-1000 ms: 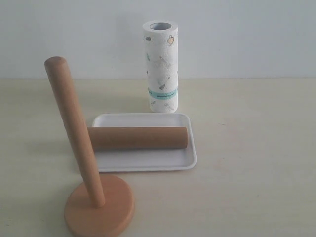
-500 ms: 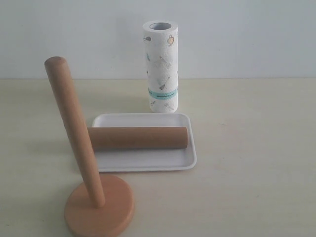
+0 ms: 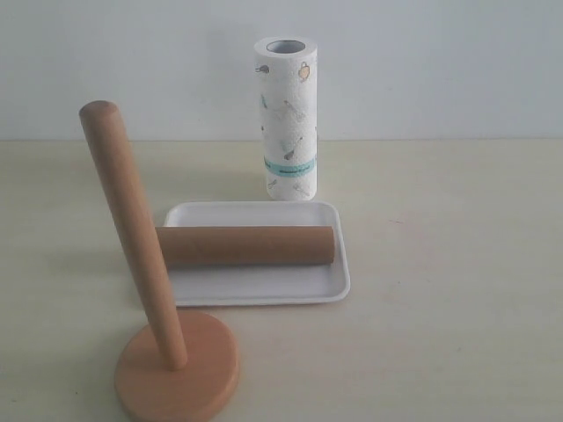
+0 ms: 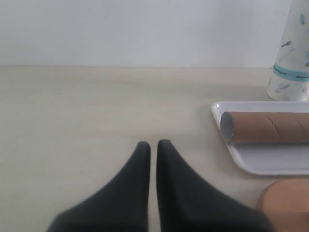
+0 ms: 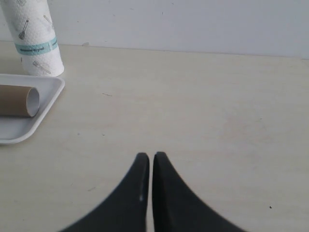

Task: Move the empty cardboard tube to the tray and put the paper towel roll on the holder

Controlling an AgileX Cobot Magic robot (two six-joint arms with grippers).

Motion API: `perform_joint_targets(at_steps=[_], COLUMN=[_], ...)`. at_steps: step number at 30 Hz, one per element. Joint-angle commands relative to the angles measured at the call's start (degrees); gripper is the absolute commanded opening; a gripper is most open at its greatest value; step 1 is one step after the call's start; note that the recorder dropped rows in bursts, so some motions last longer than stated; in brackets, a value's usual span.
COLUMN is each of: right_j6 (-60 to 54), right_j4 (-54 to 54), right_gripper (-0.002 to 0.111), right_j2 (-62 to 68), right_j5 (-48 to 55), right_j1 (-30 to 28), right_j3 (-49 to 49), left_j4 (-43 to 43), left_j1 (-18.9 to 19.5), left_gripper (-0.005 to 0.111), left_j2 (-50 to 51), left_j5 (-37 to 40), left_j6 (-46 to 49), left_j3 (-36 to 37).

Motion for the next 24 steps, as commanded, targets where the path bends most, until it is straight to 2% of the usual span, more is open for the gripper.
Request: perform_joint_targets(at_steps=[1,16,24], right_j6=[0.00,0.00,-3.56], right_j4=[0.11,0.11,-1.11], right_gripper=[0.003,0.003,0.003], right_j2=[-0.23,-0.23,-0.23], right_j5=[-0.29,-0.40,-10.79], right_j1=[-0.16,-0.16,-0.16], right_j3=[-0.04,-0.04,-0.04], left_j4=[-0.39,-0.39,-0.39], left_j1=[0.26,0.26,0.26], left_gripper=[0.004,0.004,0.004], left_j2=[-0.17,-0.17,-0.17], left_j5=[0.12,0.12,0.12], left_j6=[0.48,0.48,0.48], left_j3=[0.18,0.18,0.18])
